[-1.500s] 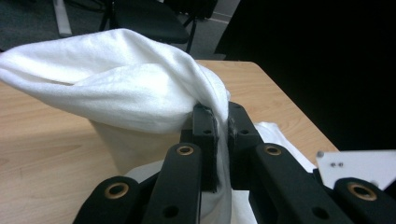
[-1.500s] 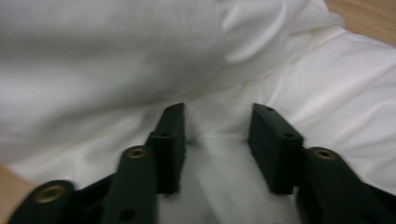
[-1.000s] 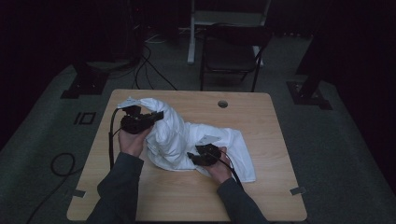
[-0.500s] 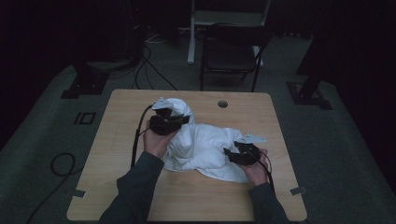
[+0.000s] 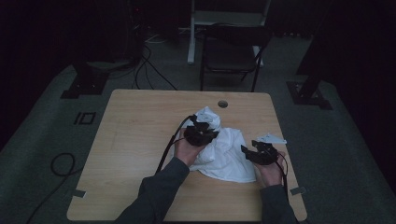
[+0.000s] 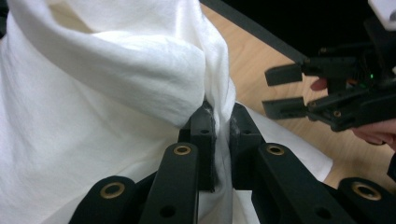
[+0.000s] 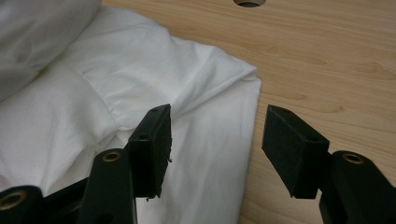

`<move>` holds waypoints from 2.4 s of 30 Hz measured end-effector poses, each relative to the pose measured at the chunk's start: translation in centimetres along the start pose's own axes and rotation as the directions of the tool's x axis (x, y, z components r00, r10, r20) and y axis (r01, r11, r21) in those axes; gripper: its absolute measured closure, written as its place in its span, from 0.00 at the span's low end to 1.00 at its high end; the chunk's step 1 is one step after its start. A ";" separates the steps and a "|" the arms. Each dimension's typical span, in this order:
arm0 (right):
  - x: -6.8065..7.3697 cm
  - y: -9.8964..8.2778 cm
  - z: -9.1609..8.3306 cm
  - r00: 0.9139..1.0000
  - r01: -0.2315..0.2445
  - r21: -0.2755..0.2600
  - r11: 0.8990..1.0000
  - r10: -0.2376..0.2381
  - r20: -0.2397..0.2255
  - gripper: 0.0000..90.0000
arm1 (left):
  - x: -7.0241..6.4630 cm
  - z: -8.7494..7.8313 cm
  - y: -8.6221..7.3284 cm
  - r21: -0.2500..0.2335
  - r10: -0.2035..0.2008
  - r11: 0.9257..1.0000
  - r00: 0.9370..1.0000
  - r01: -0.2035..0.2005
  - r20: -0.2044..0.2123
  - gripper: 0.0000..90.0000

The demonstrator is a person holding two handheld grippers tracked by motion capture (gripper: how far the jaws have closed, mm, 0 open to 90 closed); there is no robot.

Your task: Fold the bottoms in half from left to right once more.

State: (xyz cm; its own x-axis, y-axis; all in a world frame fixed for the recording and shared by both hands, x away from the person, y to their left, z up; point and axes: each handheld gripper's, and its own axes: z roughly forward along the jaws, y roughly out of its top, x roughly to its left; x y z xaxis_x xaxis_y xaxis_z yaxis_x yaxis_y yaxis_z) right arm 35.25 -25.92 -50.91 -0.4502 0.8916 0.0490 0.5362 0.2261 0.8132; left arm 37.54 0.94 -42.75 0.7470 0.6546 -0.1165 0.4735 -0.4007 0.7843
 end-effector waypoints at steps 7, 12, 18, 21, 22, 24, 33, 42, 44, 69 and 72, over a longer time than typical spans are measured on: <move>-0.4 -0.1 -0.1 1.000 -0.012 0.001 1.000 0.012 0.009 0.46 | -0.6 0.9 -0.1 0.017 0.008 1.000 1.000 -0.008 0.006 0.91; -0.6 -0.1 -0.2 1.000 -0.015 0.002 1.000 0.015 0.020 0.46 | -1.4 1.9 -0.2 0.039 0.019 0.999 0.999 -0.021 0.039 0.83; -0.6 -0.1 -0.1 1.000 -0.014 0.005 1.000 0.014 0.024 0.46 | -2.6 2.2 0.0 0.019 0.044 0.999 0.995 -0.046 0.093 0.61; -0.4 -0.2 0.0 1.000 -0.013 0.015 1.000 0.013 0.020 0.46 | -2.9 2.1 0.1 0.003 0.052 0.999 0.990 -0.053 0.132 0.55; -0.4 -0.2 0.1 1.000 -0.010 0.017 1.000 0.010 0.019 0.46 | -2.9 2.0 0.1 -0.004 0.051 0.999 0.987 -0.051 0.150 0.54; -0.3 -0.2 0.1 1.000 -0.006 0.019 1.000 0.005 0.021 0.45 | -3.0 1.9 0.1 -0.014 0.057 0.998 0.986 -0.056 0.160 0.53; -0.9 0.7 -0.8 0.999 -0.020 -0.019 1.000 0.020 0.025 0.47 | -3.9 1.8 0.2 -0.035 0.097 0.995 0.974 -0.092 0.205 0.52; -0.5 6.6 -3.2 0.991 -0.028 -0.179 0.983 0.005 -0.132 0.51 | -4.0 2.8 -1.1 -0.009 0.105 0.994 0.972 -0.106 0.211 0.54; -0.2 7.2 -3.4 0.987 -0.035 -0.194 0.980 0.004 -0.162 0.50 | -4.0 2.9 -1.2 -0.006 0.106 0.994 0.971 -0.108 0.214 0.54; 0.5 8.3 -1.4 0.978 0.061 -0.065 0.996 -0.073 -0.198 0.96 | 2.1 -4.6 -2.6 -0.164 0.027 0.986 0.999 -0.021 0.037 0.53; 0.1 7.9 -1.9 0.979 0.061 -0.062 0.996 -0.071 -0.189 0.96 | 4.6 -4.2 -2.7 -0.156 -0.043 0.987 0.995 0.028 -0.090 0.54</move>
State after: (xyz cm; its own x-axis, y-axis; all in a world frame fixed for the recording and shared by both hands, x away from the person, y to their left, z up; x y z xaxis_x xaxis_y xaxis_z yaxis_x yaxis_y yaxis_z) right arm 38.07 -24.78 -43.40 -0.6140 0.7830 0.0994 0.4628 0.2552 0.8489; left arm 37.72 7.71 -42.83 0.6810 0.7262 -0.0945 0.4159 -0.2773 0.8661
